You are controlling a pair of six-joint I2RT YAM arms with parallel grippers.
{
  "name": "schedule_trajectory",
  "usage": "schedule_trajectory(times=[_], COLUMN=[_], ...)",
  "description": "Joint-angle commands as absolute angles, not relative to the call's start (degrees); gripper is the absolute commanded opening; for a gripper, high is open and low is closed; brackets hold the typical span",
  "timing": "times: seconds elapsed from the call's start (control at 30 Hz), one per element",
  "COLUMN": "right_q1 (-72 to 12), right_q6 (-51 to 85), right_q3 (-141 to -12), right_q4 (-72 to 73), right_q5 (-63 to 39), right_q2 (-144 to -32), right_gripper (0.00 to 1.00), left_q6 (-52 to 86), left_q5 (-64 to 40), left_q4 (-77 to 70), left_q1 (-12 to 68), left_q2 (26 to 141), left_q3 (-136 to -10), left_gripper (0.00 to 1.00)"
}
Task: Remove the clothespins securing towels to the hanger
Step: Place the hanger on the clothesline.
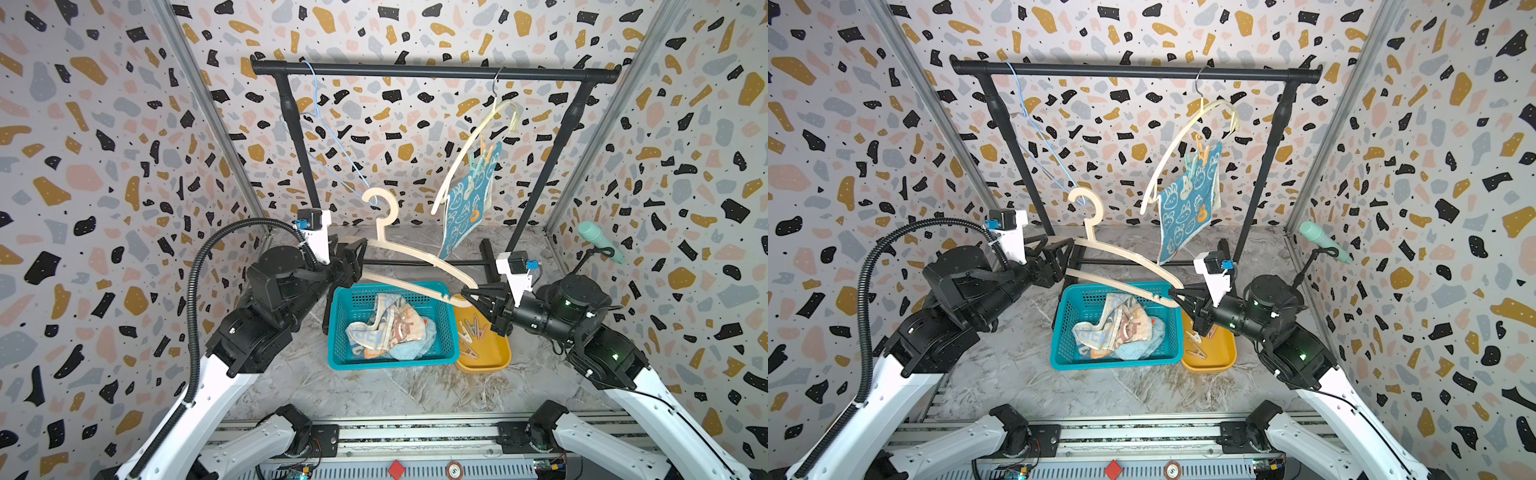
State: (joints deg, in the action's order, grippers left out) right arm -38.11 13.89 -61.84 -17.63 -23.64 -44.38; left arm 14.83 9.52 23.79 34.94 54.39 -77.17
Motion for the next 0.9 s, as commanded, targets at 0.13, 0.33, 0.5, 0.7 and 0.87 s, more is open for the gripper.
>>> schedule_trajectory(times=[0.13,0.33,0.5,0.7,0.87], right_q1=[-38.0,-38.0,-38.0,-38.0,-38.0], right_q6=[10.1,8.9,8.6,7.8,7.0], right_q3=[-69.1,-72.5,-74.4,-76.5,-78.4], right_q4=[-24.8,-28.3,-29.1,-29.2,-27.9], right_q5=[-18.1,-15.5,-14.0,-11.8,-11.0], right_q2=[-42.7,-42.6,-42.8,-44.2,-46.3], right_gripper=[0.0,0.0,0.0,0.0,0.0], left_q6=[15.0,15.2,15.2,15.2,15.0], left_q5=[9.8,9.9,9.9,9.8,10.0], left_q4=[21.0,21.0,20.8,20.7,20.7], left_q1=[34.6,34.7,34.6,34.6,34.6], left_q2=[53.6,53.2,53.2,53.1,53.1], left_q3=[-76.7,-76.5,-76.6,-76.4,-76.3], left_gripper=[0.69,0.69,0.69,0.69,0.69])
